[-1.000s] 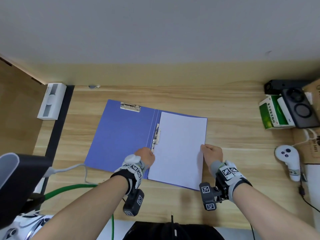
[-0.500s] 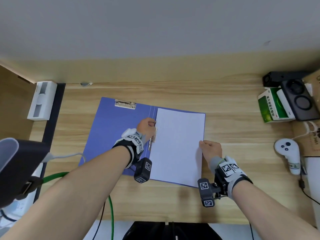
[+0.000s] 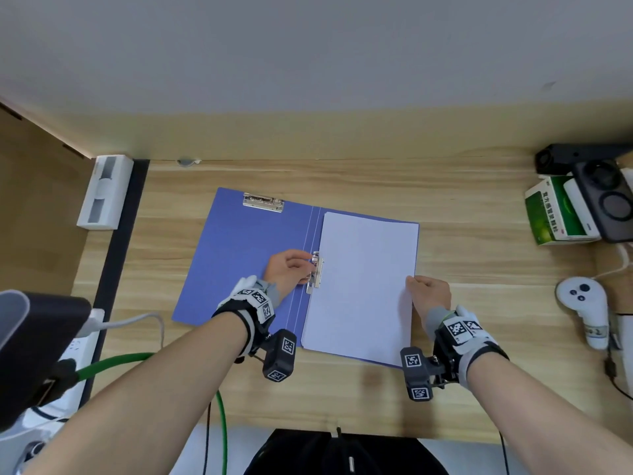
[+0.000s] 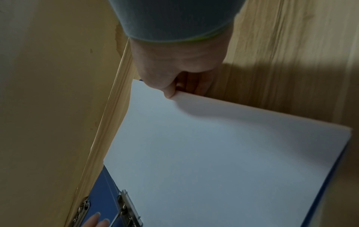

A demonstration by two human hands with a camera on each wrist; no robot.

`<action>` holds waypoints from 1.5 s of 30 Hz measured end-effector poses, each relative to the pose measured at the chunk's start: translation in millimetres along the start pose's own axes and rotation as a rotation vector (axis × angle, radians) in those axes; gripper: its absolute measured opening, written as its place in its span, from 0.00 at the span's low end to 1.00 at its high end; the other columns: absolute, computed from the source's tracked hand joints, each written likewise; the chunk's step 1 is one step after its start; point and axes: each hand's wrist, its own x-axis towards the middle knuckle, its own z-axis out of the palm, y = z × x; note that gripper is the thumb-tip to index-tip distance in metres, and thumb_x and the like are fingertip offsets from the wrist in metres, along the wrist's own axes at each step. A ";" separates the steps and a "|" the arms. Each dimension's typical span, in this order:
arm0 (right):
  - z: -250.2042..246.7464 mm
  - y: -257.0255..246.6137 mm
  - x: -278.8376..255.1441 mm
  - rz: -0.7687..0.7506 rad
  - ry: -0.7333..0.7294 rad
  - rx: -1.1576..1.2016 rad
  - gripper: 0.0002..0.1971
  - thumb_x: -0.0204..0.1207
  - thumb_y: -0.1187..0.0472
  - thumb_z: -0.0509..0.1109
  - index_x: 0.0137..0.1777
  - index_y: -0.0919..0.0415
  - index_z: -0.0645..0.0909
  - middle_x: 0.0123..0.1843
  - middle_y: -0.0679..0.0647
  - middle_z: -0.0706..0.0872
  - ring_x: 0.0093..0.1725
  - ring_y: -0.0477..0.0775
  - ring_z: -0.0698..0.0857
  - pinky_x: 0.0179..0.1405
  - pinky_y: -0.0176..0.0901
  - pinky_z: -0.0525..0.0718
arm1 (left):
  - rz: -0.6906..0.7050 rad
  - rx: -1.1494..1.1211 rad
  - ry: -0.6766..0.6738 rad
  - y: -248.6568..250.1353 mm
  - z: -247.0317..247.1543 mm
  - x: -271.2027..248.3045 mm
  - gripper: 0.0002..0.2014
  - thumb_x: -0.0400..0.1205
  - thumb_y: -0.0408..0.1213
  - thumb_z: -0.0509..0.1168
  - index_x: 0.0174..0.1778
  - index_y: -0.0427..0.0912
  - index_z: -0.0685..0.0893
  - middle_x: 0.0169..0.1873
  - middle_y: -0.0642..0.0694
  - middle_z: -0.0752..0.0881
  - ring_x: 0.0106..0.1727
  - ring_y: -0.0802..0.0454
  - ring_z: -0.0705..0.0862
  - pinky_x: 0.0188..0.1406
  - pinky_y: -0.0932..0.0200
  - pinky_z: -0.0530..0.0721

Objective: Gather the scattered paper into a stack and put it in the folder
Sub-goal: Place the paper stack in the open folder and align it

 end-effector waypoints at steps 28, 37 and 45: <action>3.5 3.0 -4.4 -0.123 0.010 -0.146 0.12 0.74 0.60 0.65 0.31 0.58 0.69 0.29 0.57 0.65 0.33 0.55 0.62 0.34 0.46 0.60 | 0.050 0.545 -0.022 -29.1 -17.8 20.6 0.16 0.67 0.45 0.81 0.42 0.46 0.82 0.32 0.51 0.78 0.35 0.51 0.77 0.36 0.57 0.77; 6.8 8.5 -0.2 -0.173 0.038 -0.194 0.17 0.75 0.60 0.65 0.27 0.55 0.63 0.27 0.56 0.64 0.32 0.55 0.61 0.33 0.46 0.59 | 0.255 0.774 -0.021 -43.7 -13.0 10.8 0.17 0.72 0.48 0.77 0.38 0.45 0.75 0.38 0.52 0.75 0.37 0.51 0.75 0.36 0.55 0.73; 8.1 12.8 1.6 -0.185 0.040 -0.207 0.15 0.76 0.59 0.64 0.29 0.57 0.68 0.27 0.56 0.67 0.30 0.56 0.63 0.33 0.46 0.62 | 0.334 0.866 -0.033 -44.6 -7.4 3.5 0.15 0.77 0.43 0.73 0.42 0.44 0.71 0.45 0.44 0.78 0.46 0.43 0.76 0.42 0.51 0.75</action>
